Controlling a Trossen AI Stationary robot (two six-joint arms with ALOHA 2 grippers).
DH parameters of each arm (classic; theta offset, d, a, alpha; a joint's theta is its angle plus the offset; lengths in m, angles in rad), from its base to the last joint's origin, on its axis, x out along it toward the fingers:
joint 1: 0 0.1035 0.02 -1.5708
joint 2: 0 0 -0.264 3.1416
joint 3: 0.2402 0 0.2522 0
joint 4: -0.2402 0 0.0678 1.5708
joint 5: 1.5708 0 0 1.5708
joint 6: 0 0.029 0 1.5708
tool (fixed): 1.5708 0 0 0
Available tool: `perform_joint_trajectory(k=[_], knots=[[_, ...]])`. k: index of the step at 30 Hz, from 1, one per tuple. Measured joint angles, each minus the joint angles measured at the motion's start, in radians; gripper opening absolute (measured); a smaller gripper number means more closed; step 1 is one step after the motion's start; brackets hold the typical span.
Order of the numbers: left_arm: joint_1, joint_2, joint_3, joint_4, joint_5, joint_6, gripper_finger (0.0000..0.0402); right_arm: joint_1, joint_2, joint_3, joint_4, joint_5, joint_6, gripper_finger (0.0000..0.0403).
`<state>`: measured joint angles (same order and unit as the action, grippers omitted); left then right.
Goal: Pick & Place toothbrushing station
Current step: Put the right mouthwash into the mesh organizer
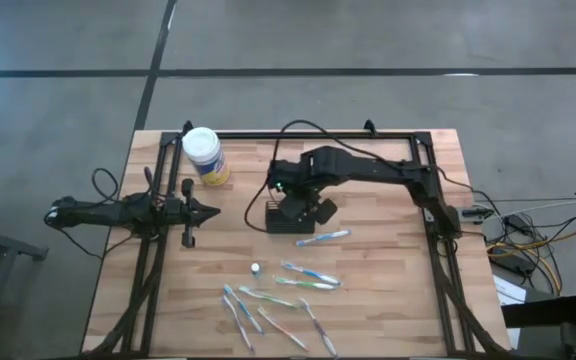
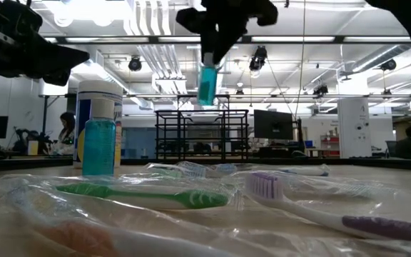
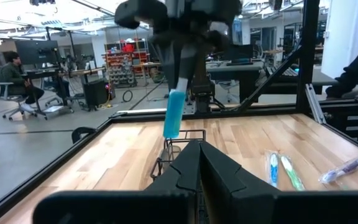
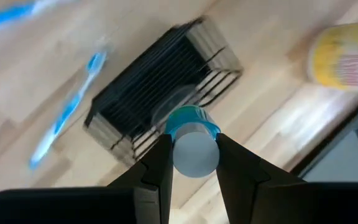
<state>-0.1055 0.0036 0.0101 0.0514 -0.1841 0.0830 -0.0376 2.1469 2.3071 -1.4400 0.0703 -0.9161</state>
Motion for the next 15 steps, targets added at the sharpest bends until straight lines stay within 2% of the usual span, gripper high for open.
perform_joint_trajectory(k=[5,15], knots=[[0.0,0.011,0.0,-0.006,0.001,0.009,0.0014,0.0,0.005,-0.006,0.042,-0.007,-0.026,0.0089],[0.0,0.019,0.0,-0.009,0.0,0.037,0.0014,0.005,0.013,0.012,0.055,-0.093,-0.099,0.0089]])
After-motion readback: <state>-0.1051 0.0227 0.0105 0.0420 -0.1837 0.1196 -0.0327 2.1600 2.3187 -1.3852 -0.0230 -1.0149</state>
